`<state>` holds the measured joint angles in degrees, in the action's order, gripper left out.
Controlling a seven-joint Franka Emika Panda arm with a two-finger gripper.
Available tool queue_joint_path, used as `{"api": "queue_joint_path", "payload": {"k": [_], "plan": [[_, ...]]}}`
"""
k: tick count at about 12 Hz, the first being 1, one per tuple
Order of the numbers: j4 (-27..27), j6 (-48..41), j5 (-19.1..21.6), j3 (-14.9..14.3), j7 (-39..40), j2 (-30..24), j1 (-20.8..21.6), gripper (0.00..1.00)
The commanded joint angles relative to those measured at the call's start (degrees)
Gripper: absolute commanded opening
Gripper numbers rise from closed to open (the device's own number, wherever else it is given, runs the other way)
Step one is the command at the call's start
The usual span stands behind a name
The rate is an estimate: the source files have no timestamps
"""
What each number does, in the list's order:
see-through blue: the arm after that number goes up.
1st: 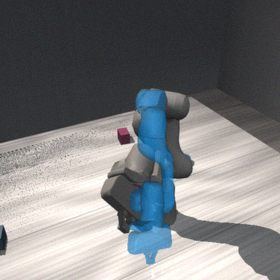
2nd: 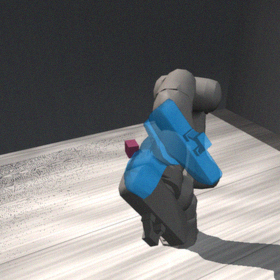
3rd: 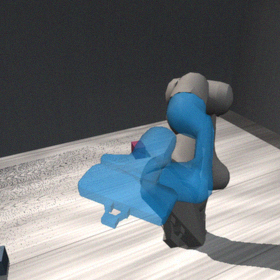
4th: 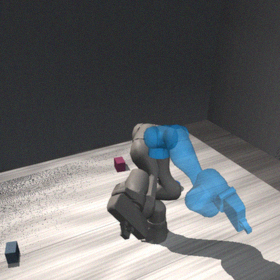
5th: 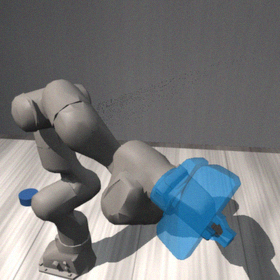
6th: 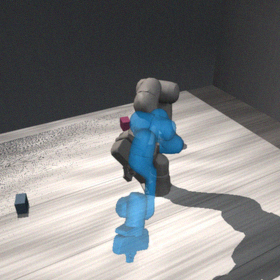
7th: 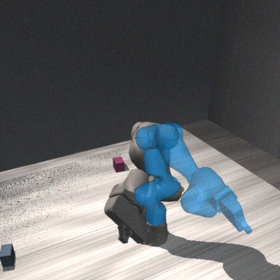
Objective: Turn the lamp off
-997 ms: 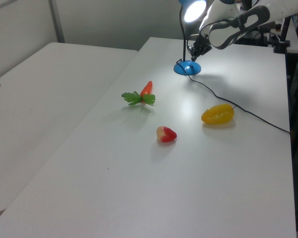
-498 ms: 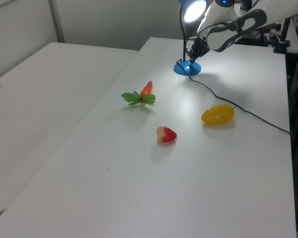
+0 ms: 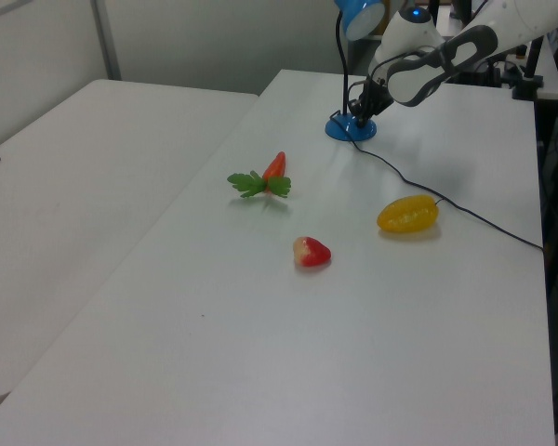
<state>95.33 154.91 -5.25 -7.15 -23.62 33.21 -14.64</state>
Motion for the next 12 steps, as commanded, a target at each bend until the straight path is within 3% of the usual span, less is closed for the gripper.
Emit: {"api": "queue_joint_path", "payload": {"k": [1, 4, 7, 9, 11, 12], "plan": [[2.92, 0.92, -2.48, 0.03, -1.07, -0.42, 0.31, 0.00], [3.45, 0.05, -2.57, 0.03, -0.99, -1.82, 0.31, 0.00], [8.36, -1.96, -2.75, 0.47, 0.15, -7.26, 1.18, 0.00], [9.69, -9.84, -2.92, 0.82, 0.51, -11.56, 3.82, 0.00], [10.66, -22.04, -2.92, 3.97, 3.22, -18.32, 4.44, 0.00], [10.84, -27.85, -2.23, 4.08, 4.97, -22.10, 6.36, 0.00]]}}
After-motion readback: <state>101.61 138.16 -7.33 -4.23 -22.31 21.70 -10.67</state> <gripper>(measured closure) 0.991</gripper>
